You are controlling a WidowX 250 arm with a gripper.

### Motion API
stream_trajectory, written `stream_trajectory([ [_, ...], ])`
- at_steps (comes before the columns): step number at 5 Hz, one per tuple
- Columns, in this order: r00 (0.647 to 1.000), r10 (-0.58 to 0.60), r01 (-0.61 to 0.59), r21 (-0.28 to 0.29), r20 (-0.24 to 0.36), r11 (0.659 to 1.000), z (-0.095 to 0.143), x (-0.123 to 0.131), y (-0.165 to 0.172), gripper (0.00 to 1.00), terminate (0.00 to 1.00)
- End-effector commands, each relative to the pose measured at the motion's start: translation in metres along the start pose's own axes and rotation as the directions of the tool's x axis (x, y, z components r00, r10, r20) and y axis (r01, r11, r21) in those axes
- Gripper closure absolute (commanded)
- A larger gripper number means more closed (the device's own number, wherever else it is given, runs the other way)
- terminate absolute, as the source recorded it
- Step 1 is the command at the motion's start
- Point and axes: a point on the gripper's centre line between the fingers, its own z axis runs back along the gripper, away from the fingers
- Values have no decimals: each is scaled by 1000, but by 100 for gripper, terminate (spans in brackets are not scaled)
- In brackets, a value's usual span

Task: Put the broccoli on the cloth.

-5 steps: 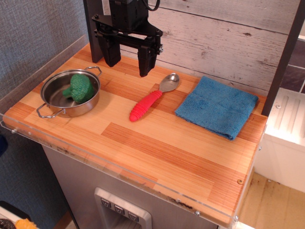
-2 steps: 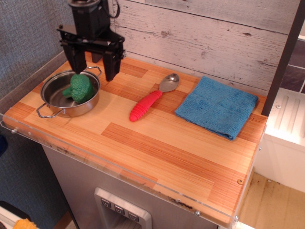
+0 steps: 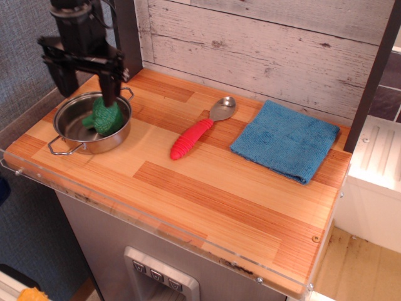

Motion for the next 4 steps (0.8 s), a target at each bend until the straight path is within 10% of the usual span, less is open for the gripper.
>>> stream_trajectory([
  [1, 999, 19, -19, 4, 34, 1000, -6, 14, 10, 0, 0],
  [4, 1000, -1, 2, 54, -26, 999, -31, 24, 1, 0, 0],
])
